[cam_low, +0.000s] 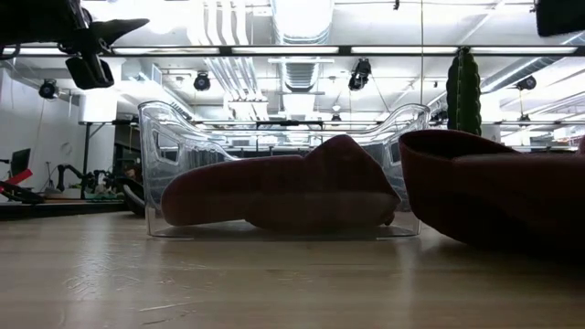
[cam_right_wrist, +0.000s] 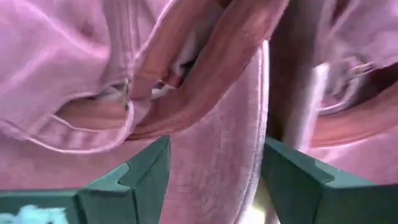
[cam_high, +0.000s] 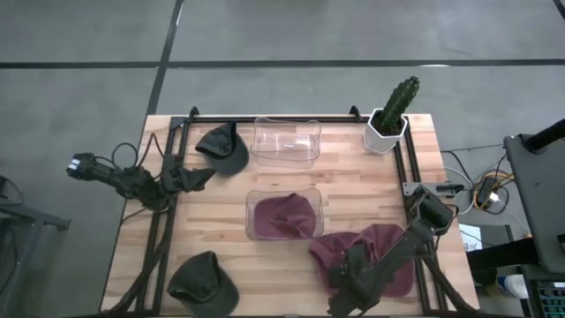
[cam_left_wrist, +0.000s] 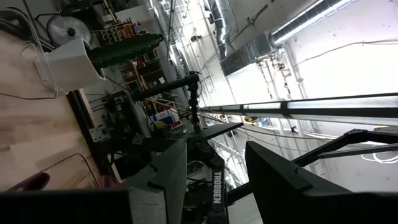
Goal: Pick & Place hat
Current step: Put the left red cap into the bottom transparent bin
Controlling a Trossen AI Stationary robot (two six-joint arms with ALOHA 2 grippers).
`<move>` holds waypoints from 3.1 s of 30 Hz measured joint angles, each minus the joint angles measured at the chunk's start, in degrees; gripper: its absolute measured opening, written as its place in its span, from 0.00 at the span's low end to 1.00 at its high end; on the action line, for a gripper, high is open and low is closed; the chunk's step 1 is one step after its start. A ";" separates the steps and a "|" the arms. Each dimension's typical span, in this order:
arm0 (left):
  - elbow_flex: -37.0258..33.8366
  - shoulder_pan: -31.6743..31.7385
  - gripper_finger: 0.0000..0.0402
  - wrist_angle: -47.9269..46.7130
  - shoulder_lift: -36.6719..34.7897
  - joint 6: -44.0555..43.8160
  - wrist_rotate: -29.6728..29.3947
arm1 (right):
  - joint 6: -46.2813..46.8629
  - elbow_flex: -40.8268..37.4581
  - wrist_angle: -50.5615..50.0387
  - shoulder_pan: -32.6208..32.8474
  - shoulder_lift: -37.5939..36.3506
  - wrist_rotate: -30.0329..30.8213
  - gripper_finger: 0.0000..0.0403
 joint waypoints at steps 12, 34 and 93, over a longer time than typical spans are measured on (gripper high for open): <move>0.00 -0.01 0.39 0.00 0.55 -0.07 -0.15 | 0.36 -0.61 1.06 -0.26 0.01 0.04 0.38; 0.00 -0.02 0.39 0.25 0.55 -0.55 -0.15 | -1.90 8.97 -7.03 0.21 -5.91 -0.17 0.03; 17.08 0.09 0.39 2.32 18.55 32.35 -7.31 | -48.94 13.84 40.27 -33.38 -14.00 60.51 0.03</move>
